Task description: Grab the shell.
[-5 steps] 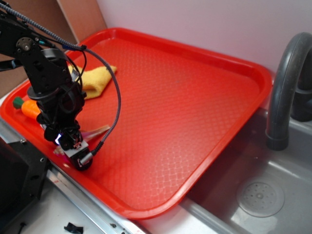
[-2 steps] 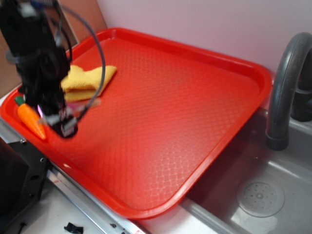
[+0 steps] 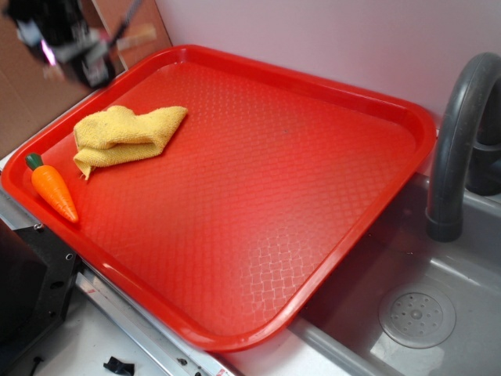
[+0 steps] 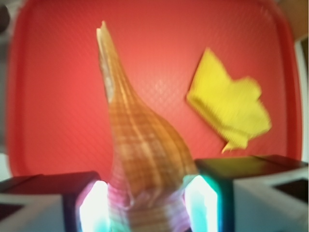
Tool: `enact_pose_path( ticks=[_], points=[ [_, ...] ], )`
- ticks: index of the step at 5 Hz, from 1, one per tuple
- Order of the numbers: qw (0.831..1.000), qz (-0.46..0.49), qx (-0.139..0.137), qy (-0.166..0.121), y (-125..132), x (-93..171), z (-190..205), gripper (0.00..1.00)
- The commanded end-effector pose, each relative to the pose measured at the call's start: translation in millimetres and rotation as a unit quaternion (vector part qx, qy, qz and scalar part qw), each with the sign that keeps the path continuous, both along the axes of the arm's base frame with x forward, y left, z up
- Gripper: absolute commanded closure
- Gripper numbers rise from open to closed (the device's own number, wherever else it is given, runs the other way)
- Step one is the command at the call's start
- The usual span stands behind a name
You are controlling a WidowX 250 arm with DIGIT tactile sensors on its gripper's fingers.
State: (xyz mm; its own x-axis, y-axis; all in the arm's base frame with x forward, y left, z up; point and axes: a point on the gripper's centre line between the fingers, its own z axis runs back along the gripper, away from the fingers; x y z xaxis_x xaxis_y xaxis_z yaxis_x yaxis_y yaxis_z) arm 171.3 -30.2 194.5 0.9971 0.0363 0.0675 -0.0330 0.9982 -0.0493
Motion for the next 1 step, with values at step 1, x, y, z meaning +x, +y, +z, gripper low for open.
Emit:
enact_pose_path(
  ticks=[1],
  points=[
    [0.999,0.010,0.008,-0.046,10.5,1.1,36.0,1.00]
  ],
)
